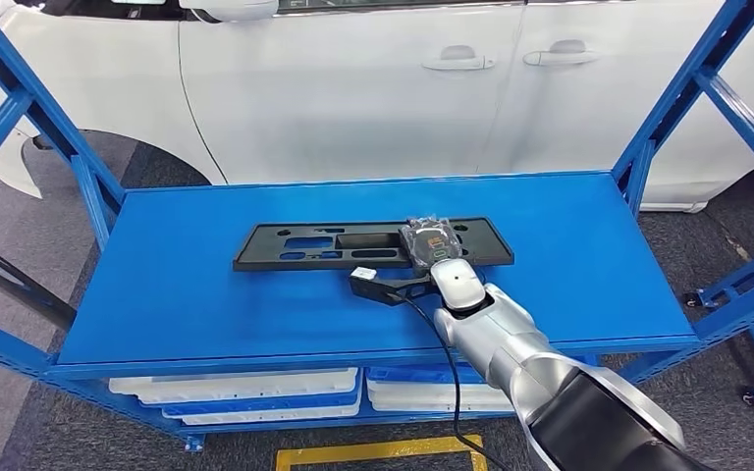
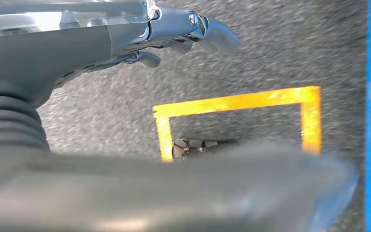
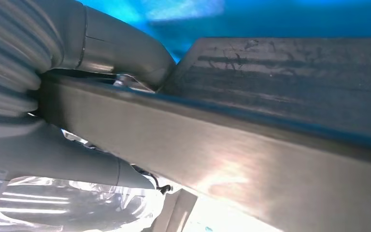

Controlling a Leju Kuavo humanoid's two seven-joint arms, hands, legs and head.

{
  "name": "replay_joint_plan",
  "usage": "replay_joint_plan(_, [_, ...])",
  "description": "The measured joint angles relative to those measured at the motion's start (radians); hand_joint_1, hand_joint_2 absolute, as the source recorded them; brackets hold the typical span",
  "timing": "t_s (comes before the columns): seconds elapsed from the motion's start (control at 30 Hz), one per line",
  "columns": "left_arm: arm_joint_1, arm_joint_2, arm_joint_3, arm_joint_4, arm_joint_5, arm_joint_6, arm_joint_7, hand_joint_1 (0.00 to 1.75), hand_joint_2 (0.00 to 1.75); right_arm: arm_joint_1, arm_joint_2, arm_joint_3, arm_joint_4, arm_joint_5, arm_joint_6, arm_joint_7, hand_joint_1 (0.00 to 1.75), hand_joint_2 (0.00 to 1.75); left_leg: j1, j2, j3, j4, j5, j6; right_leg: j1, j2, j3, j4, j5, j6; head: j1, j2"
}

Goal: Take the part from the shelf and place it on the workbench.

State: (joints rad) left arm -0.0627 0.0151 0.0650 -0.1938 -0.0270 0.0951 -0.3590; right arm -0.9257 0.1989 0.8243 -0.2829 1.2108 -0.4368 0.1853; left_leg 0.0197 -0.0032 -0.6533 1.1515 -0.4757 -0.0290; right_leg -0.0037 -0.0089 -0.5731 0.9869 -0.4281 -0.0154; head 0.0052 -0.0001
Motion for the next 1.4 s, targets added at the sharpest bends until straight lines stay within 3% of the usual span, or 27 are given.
replay_joint_plan(0.07, [-0.003,0.000,0.004,0.000,0.000,0.001,-0.009,0.00,1.75,0.000,0.001,-0.012,0.000,0.001,-0.005,-0.002,1.75,1.75,0.000,0.001,0.054,-0.111,0.037,0.006,0.003,0.002,-0.005,0.013,-0.008,0.010,-0.001,0.000])
replay_joint_plan(0.1, [-0.003,0.000,0.006,0.000,0.000,0.001,-0.010,0.00,1.75,0.000,0.001,-0.017,0.000,0.002,-0.006,-0.003,1.75,1.75,0.000,0.000,0.063,-0.132,0.039,0.012,0.005,0.003,-0.009,0.018,-0.009,0.015,-0.001,0.000])
replay_joint_plan(0.2, [-0.002,-0.001,0.009,0.000,-0.002,0.000,-0.019,0.00,1.75,0.001,0.001,-0.028,0.000,0.004,-0.014,-0.005,1.75,1.75,-0.002,-0.002,0.061,-0.135,0.041,0.031,0.004,0.005,-0.014,0.023,-0.012,0.029,-0.002,0.000])
replay_joint_plan(0.23, [-0.003,-0.001,0.009,0.000,-0.004,-0.003,-0.025,0.00,1.75,0.001,0.001,-0.033,-0.001,0.005,-0.020,-0.011,1.75,1.75,-0.001,-0.002,0.061,-0.137,0.043,0.037,0.002,0.005,-0.022,0.041,-0.025,0.035,0.000,0.000])
replay_joint_plan(0.27, [-0.004,-0.001,0.009,0.000,-0.008,-0.008,-0.033,0.00,1.75,0.001,0.001,-0.040,-0.001,0.006,-0.030,-0.020,1.75,1.75,0.001,-0.002,0.061,-0.139,0.045,0.041,0.000,0.005,-0.040,0.079,-0.049,0.040,0.001,0.000])
replay_joint_plan(0.37, [-0.009,-0.001,0.010,0.000,-0.018,-0.024,-0.045,0.00,1.75,0.010,0.001,-0.071,-0.007,0.000,-0.083,-0.069,1.75,1.75,0.001,-0.002,0.057,-0.138,0.046,0.045,-0.004,0.005,-0.138,0.278,-0.139,0.051,0.003,0.000])
replay_joint_plan(0.4, [-0.009,-0.001,0.011,0.000,-0.021,-0.026,-0.044,0.00,1.75,0.015,0.002,-0.085,-0.013,-0.006,-0.107,-0.091,1.75,1.75,0.001,-0.003,0.056,-0.137,0.046,0.045,-0.004,0.005,-0.159,0.317,-0.145,0.052,0.004,0.000])
replay_joint_plan(0.43, [-0.010,-0.001,0.011,0.000,-0.023,-0.026,-0.043,0.00,1.75,0.019,0.004,-0.100,-0.021,-0.013,-0.128,-0.111,1.75,1.75,0.001,-0.004,0.056,-0.137,0.045,0.045,-0.004,0.005,-0.161,0.315,-0.131,0.050,0.004,0.000])
replay_joint_plan(0.47, [-0.010,-0.002,0.011,0.000,-0.026,-0.025,-0.042,0.00,1.75,0.020,0.006,-0.116,-0.030,-0.020,-0.146,-0.128,1.75,1.75,0.001,-0.005,0.056,-0.136,0.045,0.044,-0.004,0.006,-0.142,0.270,-0.099,0.047,0.004,0.000])
replay_joint_plan(0.5, [-0.011,-0.002,0.011,0.000,-0.028,-0.024,-0.040,0.00,1.75,0.019,0.009,-0.132,-0.040,-0.024,-0.157,-0.139,1.75,1.75,0.001,-0.005,0.057,-0.136,0.044,0.043,-0.003,0.006,-0.108,0.195,-0.058,0.042,0.004,0.000])
replay_joint_plan(0.57, [-0.013,-0.004,0.011,0.000,-0.030,-0.023,-0.040,0.00,1.75,0.015,0.016,-0.156,-0.056,-0.028,-0.167,-0.149,1.75,1.75,-0.002,-0.006,0.058,-0.136,0.042,0.037,0.002,0.007,-0.048,0.063,-0.007,0.031,0.003,0.000])
replay_joint_plan(0.6, [-0.014,-0.004,0.011,0.000,-0.031,-0.023,-0.040,0.00,1.75,0.014,0.018,-0.166,-0.063,-0.031,-0.172,-0.157,1.75,1.75,-0.003,-0.006,0.057,-0.136,0.042,0.033,0.005,0.008,-0.034,0.031,0.001,0.027,0.003,0.000])
replay_joint_plan(0.73, [-0.012,-0.005,0.018,0.000,-0.028,-0.013,-0.048,0.00,1.75,0.031,0.025,-0.221,-0.116,-0.104,-0.221,-0.269,1.75,1.75,-0.002,-0.005,0.052,-0.130,0.033,0.012,0.004,0.006,-0.030,0.011,0.006,0.006,0.002,0.000])
replay_joint_plan(0.77, [-0.011,-0.005,0.022,0.000,-0.025,-0.011,-0.055,0.00,1.75,0.040,0.027,-0.242,-0.144,-0.143,-0.228,-0.316,1.75,1.75,-0.002,-0.004,0.039,-0.101,0.014,0.010,0.002,0.006,-0.028,0.005,0.009,0.000,0.001,0.000])
replay_joint_plan(0.83, [-0.010,-0.005,0.036,0.000,-0.013,-0.009,-0.075,0.00,1.75,0.071,0.031,-0.294,-0.234,-0.257,-0.215,-0.424,1.75,1.75,-0.001,-0.003,-0.016,0.020,-0.050,0.007,0.003,0.005,-0.024,0.001,0.009,-0.009,-0.002,0.000])
replay_joint_plan(0.9, [-0.006,-0.005,0.055,0.000,0.009,-0.008,-0.106,0.00,1.75,0.124,0.030,-0.348,-0.360,-0.407,-0.161,-0.521,1.75,1.75,-0.001,-0.003,-0.073,0.139,-0.092,0.004,0.006,0.005,-0.021,0.003,0.006,-0.012,-0.004,0.000])
replay_joint_plan(0.93, [-0.001,-0.005,0.066,0.000,0.024,-0.009,-0.124,0.00,1.75,0.157,0.027,-0.371,-0.434,-0.493,-0.124,-0.564,1.75,1.75,-0.001,-0.003,-0.081,0.153,-0.086,0.003,0.008,0.004,-0.019,0.004,0.003,-0.012,-0.004,0.000])
replay_joint_plan(0.97, [0.004,-0.005,0.080,0.000,0.043,-0.015,-0.142,0.00,1.75,0.190,0.024,-0.390,-0.513,-0.584,-0.080,-0.601,1.75,1.75,-0.001,-0.003,-0.068,0.124,-0.061,0.003,0.008,0.004,-0.017,0.007,-0.001,-0.011,-0.004,0.000])
replay_joint_plan(1.07, [0.016,-0.005,0.138,0.000,0.120,-0.068,-0.184,0.00,1.75,0.290,0.013,-0.430,-0.772,-0.945,0.148,-0.701,1.75,1.75,-0.001,-0.002,0.025,-0.069,0.026,0.010,0.010,0.004,-0.014,0.021,-0.016,-0.001,-0.005,0.000])
replay_joint_plan(1.13, [0.021,-0.007,0.183,0.000,0.164,-0.099,-0.208,0.00,1.75,0.354,0.004,-0.446,-0.938,-1.200,0.338,-0.743,1.75,1.75,-0.004,-0.003,0.050,-0.120,0.032,0.018,0.014,0.005,-0.018,0.027,-0.022,0.007,-0.006,0.000])
replay_joint_plan(1.23, [0.030,-0.014,0.236,0.000,0.186,-0.113,-0.253,0.00,1.75,0.440,-0.010,-0.455,-1.126,-1.475,0.547,-0.738,1.75,1.75,-0.003,-0.003,0.053,-0.127,0.032,0.034,0.012,0.006,-0.021,0.036,-0.032,0.022,-0.006,0.000])
replay_joint_plan(1.3, [0.031,-0.019,0.256,0.000,0.182,-0.137,-0.260,0.00,1.75,0.484,-0.029,-0.455,-1.216,-1.602,0.657,-0.715,1.75,1.75,-0.001,-0.003,0.056,-0.131,0.033,0.044,0.007,0.008,-0.052,0.106,-0.075,0.035,-0.004,0.000])
replay_joint_plan(1.37, [0.031,-0.019,0.268,0.000,0.179,-0.170,-0.259,0.00,1.75,0.521,-0.057,-0.453,-1.282,-1.688,0.753,-0.695,1.75,1.75,-0.001,-0.003,0.056,-0.131,0.032,0.049,0.002,0.008,-0.119,0.245,-0.139,0.046,-0.003,0.000])
replay_joint_plan(1.4, [0.032,-0.019,0.273,0.000,0.180,-0.182,-0.259,0.00,1.75,0.539,-0.069,-0.452,-1.309,-1.713,0.789,-0.689,1.75,1.75,-0.001,-0.003,0.056,-0.131,0.032,0.050,0.000,0.008,-0.149,0.302,-0.157,0.049,-0.003,0.000])
